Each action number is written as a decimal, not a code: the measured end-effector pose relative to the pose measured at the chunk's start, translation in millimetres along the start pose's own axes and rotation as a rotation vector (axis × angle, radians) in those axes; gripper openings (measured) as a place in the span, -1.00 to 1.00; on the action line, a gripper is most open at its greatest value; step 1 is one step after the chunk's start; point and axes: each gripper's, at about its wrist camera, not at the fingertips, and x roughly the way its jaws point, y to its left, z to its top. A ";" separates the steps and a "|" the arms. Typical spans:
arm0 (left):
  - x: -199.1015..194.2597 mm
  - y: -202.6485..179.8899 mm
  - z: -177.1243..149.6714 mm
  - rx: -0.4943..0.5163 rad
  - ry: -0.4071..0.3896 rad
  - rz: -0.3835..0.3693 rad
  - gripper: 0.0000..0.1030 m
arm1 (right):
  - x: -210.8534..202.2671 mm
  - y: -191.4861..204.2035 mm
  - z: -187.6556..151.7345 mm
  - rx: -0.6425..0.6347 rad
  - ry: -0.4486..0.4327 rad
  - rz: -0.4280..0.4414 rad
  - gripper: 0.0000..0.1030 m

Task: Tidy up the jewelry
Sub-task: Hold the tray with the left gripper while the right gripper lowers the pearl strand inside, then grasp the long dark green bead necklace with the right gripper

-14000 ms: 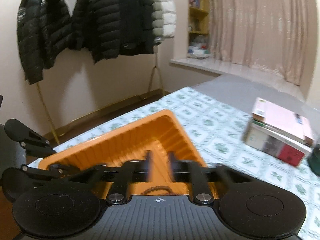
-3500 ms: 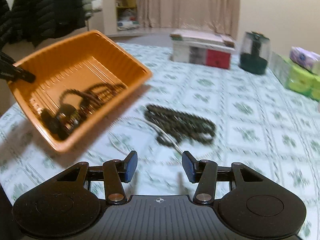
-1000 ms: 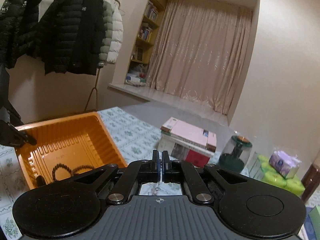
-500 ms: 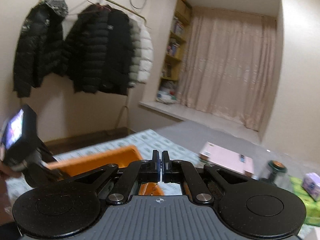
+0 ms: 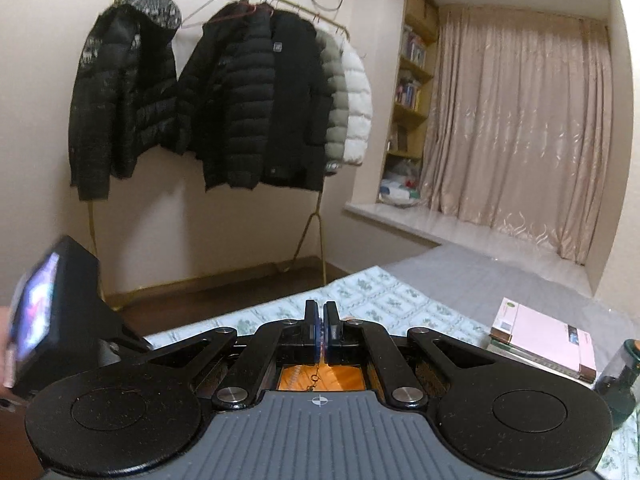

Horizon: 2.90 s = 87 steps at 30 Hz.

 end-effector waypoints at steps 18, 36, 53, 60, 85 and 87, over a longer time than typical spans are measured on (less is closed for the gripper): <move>2.3 2.3 -2.1 -0.006 0.004 0.001 -0.95 | 48.5 -17.8 -33.2 0.093 0.182 0.035 -0.97; 1.2 2.1 -2.0 -0.009 0.003 0.001 -0.95 | 39.8 -45.7 -42.9 0.206 0.170 -0.040 -0.85; -0.8 0.0 -1.1 -0.004 0.001 0.012 -0.95 | -97.4 -130.0 -179.7 0.539 0.291 -0.413 -0.20; -1.7 -2.1 0.5 0.003 0.003 0.019 -0.94 | -114.1 -120.8 -211.2 0.571 0.347 -0.433 -0.20; -0.3 -1.2 -0.4 0.006 0.013 0.021 -0.94 | -63.4 -117.6 -217.8 0.420 0.401 -0.336 -0.87; 0.0 -1.2 -0.5 0.006 0.013 0.021 -0.94 | -71.1 -112.0 -208.0 0.376 0.384 -0.354 -0.87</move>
